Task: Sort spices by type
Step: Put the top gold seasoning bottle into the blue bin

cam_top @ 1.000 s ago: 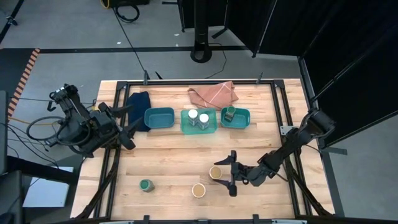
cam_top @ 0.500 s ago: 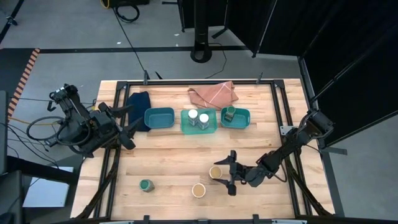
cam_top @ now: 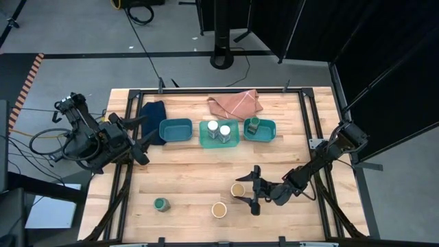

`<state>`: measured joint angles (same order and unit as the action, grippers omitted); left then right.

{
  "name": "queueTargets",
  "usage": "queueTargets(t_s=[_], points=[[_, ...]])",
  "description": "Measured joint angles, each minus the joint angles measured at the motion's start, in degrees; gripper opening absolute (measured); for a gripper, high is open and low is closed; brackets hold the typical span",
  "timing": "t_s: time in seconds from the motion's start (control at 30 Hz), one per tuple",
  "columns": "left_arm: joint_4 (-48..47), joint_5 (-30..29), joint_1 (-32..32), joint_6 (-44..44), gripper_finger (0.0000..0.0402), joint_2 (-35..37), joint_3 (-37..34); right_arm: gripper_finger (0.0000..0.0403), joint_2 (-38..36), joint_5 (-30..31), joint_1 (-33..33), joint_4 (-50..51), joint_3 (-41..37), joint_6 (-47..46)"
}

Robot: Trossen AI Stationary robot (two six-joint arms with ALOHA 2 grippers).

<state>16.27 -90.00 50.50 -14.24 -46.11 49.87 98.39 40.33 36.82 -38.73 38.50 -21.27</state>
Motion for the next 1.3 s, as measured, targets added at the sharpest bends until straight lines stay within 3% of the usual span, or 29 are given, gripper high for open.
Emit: queueTargets(t_s=[0.97,1.3], points=[[0.0,0.0,0.0,0.0,0.0308,0.0,0.0,0.0326,0.0,-2.5,-0.2,2.8,0.0,0.9],[0.0,0.0,0.0,0.1,0.0308,0.0,0.0,0.0321,6.0,-3.1,-0.5,-3.1,0.0,0.4]])
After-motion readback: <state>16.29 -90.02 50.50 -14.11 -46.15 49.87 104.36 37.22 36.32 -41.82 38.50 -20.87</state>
